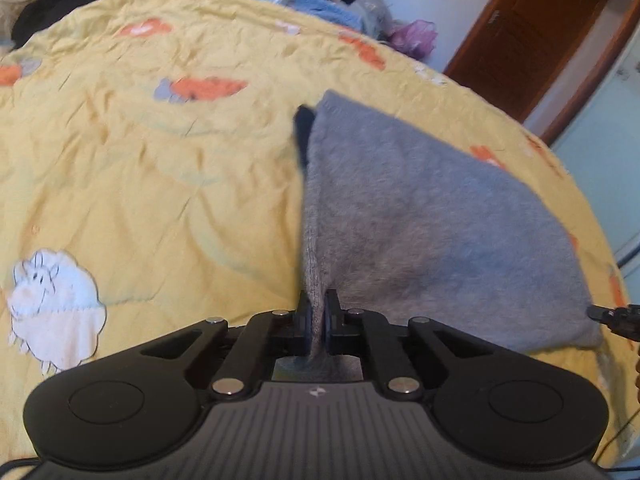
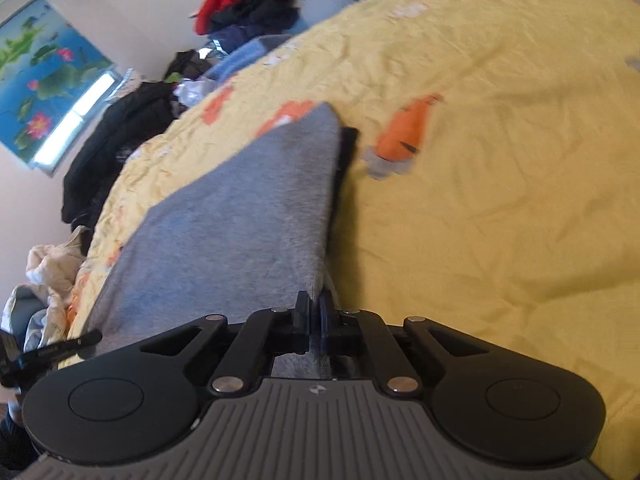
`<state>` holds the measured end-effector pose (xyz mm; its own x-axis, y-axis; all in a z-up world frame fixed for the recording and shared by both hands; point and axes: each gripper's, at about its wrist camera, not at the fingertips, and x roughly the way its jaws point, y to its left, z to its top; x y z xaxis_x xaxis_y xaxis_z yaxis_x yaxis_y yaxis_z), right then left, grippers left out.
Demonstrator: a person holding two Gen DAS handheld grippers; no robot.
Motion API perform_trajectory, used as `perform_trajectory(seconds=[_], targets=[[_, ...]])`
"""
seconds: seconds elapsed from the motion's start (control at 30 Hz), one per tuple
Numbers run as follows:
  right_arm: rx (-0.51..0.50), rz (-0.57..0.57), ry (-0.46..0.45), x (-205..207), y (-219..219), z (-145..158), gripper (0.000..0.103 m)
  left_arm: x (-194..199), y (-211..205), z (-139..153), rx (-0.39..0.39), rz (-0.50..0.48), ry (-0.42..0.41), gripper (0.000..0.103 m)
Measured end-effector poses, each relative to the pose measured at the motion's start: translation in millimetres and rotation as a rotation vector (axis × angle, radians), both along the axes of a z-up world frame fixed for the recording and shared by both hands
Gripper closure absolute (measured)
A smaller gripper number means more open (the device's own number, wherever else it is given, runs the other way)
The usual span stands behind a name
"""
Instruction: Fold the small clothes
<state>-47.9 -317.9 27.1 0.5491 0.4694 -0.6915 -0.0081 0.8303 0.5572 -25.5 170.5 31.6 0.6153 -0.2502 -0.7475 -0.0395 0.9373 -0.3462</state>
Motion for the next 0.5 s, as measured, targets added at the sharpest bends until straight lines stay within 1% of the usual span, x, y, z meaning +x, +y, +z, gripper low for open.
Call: perform_trajectory(seconds=[0.03, 0.07, 0.1, 0.13, 0.17, 0.2, 0.23, 0.27, 0.3, 0.33, 0.37, 0.4, 0.47, 0.5], targets=[[0.022, 0.008, 0.004, 0, 1, -3, 0.088, 1, 3, 0, -0.004, 0.017, -0.007, 0.092], [0.035, 0.019, 0.006, 1, 4, -4, 0.084, 4, 4, 2, -0.007, 0.019, -0.002, 0.087], [0.019, 0.023, 0.002, 2, 8, -1, 0.079, 8, 6, 6, -0.010, 0.009, 0.011, 0.083], [-0.005, 0.022, -0.011, 4, 9, 4, 0.066, 10, 8, 13, -0.009, -0.005, 0.013, 0.077], [-0.015, 0.018, -0.037, 6, 7, 10, 0.058, 11, 12, 21, -0.016, -0.019, -0.006, 0.073], [-0.024, 0.008, -0.072, 9, 2, 17, 0.046, 15, 17, 32, -0.028, -0.027, -0.038, 0.069], [-0.033, -0.003, -0.106, 15, -3, 26, 0.043, 20, 22, 44, -0.038, -0.019, -0.084, 0.055], [-0.040, -0.013, -0.131, 23, -6, 32, 0.043, 27, 27, 54, -0.044, 0.004, -0.140, 0.029], [-0.042, -0.019, -0.148, 35, -8, 38, 0.043, 36, 29, 63, -0.043, 0.041, -0.203, 0.017], [-0.043, -0.015, -0.168, 49, -7, 42, 0.043, 50, 30, 70, -0.033, 0.070, -0.262, 0.010], [-0.040, -0.001, -0.186, 64, -5, 43, 0.043, 67, 27, 73, -0.010, 0.074, -0.294, 0.010], [-0.035, 0.006, -0.193, 81, -3, 42, 0.043, 89, 22, 72, 0.013, 0.067, -0.293, 0.010], [-0.026, 0.014, -0.175, 119, 5, 33, 0.043, 134, 8, 60, 0.036, 0.052, -0.247, 0.010], [-0.041, 0.023, -0.165, 137, 12, 27, 0.043, 155, 1, 52, 0.040, 0.046, -0.223, 0.010]])
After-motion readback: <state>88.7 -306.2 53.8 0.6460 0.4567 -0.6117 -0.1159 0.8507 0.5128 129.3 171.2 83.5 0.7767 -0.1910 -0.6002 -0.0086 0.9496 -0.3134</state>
